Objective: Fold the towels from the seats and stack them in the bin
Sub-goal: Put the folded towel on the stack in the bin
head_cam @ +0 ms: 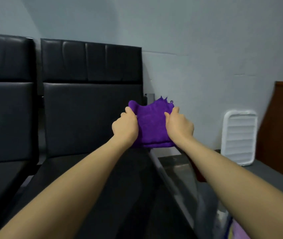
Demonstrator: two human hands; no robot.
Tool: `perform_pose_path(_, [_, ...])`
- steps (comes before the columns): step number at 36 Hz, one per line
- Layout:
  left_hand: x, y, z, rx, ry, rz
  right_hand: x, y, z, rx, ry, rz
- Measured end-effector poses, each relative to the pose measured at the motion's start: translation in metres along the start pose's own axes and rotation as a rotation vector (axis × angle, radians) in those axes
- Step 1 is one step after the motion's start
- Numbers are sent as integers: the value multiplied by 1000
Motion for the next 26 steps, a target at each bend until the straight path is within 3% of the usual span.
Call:
perform_pose_path(6, [-114, 3, -1, -22, 71, -185, -99, -4, 62, -161, 80, -105])
perform_pose_path(16, [-341, 87, -50, 163, 209, -515, -309, 57, 143, -315, 268, -454])
perform_pose_path(21, [-412, 161, -116, 331, 238, -628, -404, 120, 145, -248, 343, -652])
perform_pose_path(26, [-441, 221, -181, 479, 239, -667, -469, 177, 120, -145, 437, -742])
Point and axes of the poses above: each hand's wrist, its own y-axis away from the middle knuckle, its own z-axis out of the back of the hand, x = y × z, the point moved 2 cm from there along -y, towards the middle knuckle, and after that the axes turned 10 degrees about -y, right-handed, at the moved point
